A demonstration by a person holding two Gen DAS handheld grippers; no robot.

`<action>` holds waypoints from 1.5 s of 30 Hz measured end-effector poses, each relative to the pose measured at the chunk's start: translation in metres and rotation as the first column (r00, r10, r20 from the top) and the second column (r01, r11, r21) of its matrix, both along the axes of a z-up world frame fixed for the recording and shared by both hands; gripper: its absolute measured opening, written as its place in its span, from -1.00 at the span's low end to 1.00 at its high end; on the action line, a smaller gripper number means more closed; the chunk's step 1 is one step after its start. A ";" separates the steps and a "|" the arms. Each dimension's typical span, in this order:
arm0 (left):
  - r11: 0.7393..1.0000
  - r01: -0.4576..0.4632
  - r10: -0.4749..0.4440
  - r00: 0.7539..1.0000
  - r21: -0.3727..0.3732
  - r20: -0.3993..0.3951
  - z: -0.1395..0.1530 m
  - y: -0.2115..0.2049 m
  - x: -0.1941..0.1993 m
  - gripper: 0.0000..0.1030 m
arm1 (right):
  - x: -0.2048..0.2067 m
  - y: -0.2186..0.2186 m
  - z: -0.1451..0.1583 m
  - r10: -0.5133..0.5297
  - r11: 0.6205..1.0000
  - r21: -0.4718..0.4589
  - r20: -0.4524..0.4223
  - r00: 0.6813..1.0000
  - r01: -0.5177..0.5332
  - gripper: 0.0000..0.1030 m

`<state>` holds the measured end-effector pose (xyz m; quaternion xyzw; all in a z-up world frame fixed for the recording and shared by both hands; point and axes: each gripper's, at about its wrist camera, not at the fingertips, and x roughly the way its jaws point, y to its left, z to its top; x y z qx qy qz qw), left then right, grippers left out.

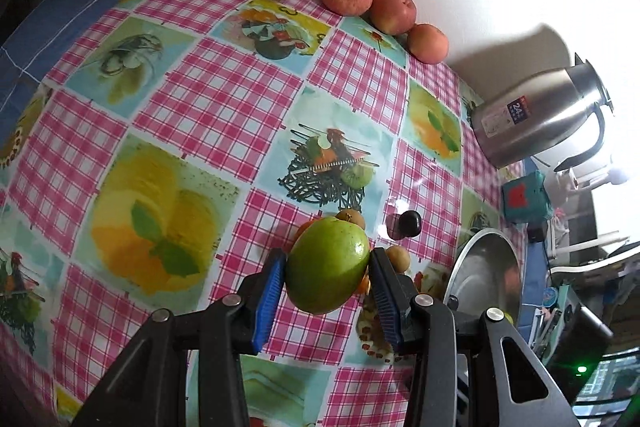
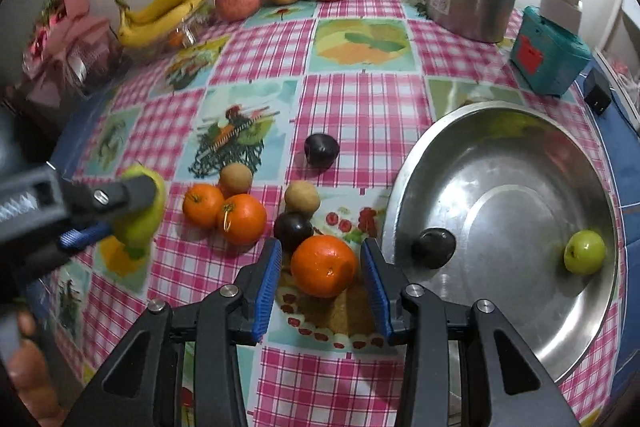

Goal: Organize fruits
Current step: 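Lift the green apple with the left gripper while the right gripper closes on a mandarin orange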

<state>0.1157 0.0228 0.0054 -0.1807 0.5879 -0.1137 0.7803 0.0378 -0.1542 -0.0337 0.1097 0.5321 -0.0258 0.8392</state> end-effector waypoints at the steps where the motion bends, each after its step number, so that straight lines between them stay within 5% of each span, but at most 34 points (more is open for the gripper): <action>1: 1.000 0.002 -0.002 1.000 -0.001 -0.002 0.000 0.000 0.000 -0.12 | 0.001 0.001 -0.002 0.003 1.000 -0.007 -0.006 1.000 -0.003 -0.18; 28: 1.000 -0.020 0.020 1.000 0.019 -0.021 -0.006 0.001 -0.001 -0.12 | 0.004 0.044 -0.034 0.114 0.941 -0.308 -0.096 0.989 -0.138 -0.06; 31: 0.999 -0.025 0.026 0.999 0.020 -0.021 -0.006 0.002 -0.001 -0.12 | 0.004 0.042 -0.033 0.102 0.942 -0.310 -0.089 0.991 -0.125 -0.21; 45: 0.999 -0.045 0.046 0.999 0.015 -0.012 -0.002 0.005 -0.002 -0.12 | 0.000 0.020 -0.003 0.044 0.999 0.003 0.012 0.999 -0.044 -0.22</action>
